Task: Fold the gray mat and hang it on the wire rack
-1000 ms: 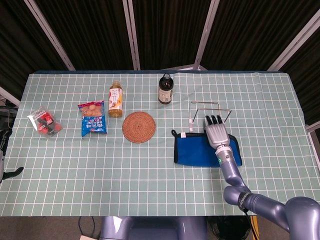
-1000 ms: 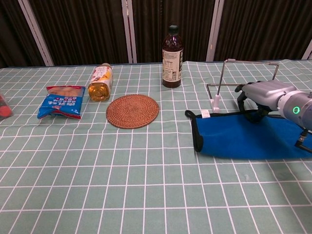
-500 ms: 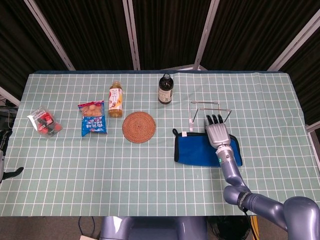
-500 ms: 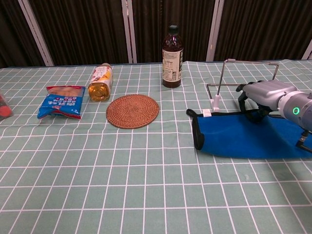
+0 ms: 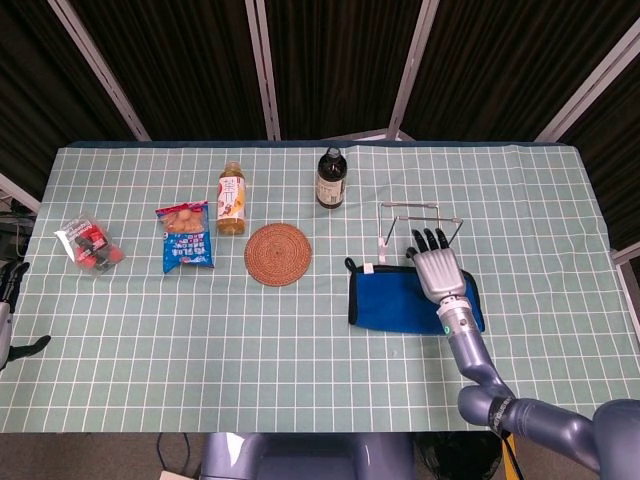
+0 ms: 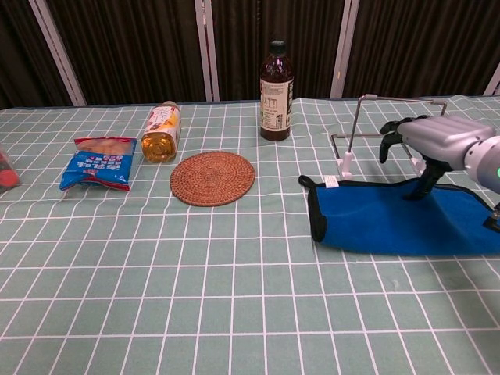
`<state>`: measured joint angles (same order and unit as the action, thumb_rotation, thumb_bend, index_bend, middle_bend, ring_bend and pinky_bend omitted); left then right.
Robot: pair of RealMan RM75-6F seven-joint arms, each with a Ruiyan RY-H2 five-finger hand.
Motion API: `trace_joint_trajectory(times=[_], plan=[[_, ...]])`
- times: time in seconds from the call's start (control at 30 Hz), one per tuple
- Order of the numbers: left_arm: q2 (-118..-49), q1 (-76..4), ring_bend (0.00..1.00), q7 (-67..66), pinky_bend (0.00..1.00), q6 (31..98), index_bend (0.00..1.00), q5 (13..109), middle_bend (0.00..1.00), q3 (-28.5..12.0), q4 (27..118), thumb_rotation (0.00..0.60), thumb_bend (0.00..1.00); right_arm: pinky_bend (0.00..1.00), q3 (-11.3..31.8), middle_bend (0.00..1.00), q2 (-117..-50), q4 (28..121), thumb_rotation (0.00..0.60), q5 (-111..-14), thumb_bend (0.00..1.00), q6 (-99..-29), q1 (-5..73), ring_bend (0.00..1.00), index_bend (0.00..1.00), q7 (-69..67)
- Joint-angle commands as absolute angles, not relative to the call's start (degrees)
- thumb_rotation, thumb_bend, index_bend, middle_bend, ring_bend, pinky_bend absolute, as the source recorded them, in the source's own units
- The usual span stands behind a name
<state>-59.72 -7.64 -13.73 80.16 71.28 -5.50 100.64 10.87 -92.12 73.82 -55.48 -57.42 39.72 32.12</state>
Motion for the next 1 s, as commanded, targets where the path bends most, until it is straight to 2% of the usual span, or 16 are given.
trace_joint_trajectory(times=[0.03,0.2,0.37,0.6,0.73,1.0], plan=[[-59.47,-7.37,0.0,-13.32,0.0,80.58,0.0,71.9,0.0,-5.24,100.89,0.6,0.0,0.0,8.32,0.05,-85.56,82.08,0.6,-59.42,0.11,-60.54,36.16,0.0,0.31,29.93],[-58.97,-6.95,0.0,-12.5,0.0,81.34,0.0,72.8,0.0,-5.09,101.39,0.6,0.0,0.0,5.87,0.05,-81.12,86.76,0.6,-62.71,0.13,-62.05,33.43,0.0,0.31,27.41],[-58.59,-6.53,0.0,-11.89,0.0,82.12,0.0,74.07,0.0,-4.76,101.9,0.6,0.0,0.0,2.34,0.05,-78.09,88.52,0.6,-69.96,0.13,-62.99,31.67,0.0,0.31,24.28],[-58.31,-6.02,0.0,-11.48,0.0,83.03,0.0,75.3,0.0,-4.43,102.32,0.6,0.0,0.0,-2.58,0.05,-78.69,80.56,0.6,-89.93,0.13,-67.85,33.2,0.0,0.31,23.26],[-58.38,-6.08,0.0,-11.55,0.0,82.78,0.0,75.16,0.0,-4.47,102.1,0.6,0.0,0.0,-3.25,0.05,-80.35,76.06,0.6,-97.33,0.13,-68.48,35.93,0.0,0.31,22.6],[-58.59,-6.38,0.0,-11.7,0.0,82.11,0.0,74.51,0.0,-4.7,101.45,0.6,0.0,0.0,-1.03,0.05,-83.32,74.21,0.6,-99.7,0.12,-63.55,41.14,0.0,0.31,22.34]])
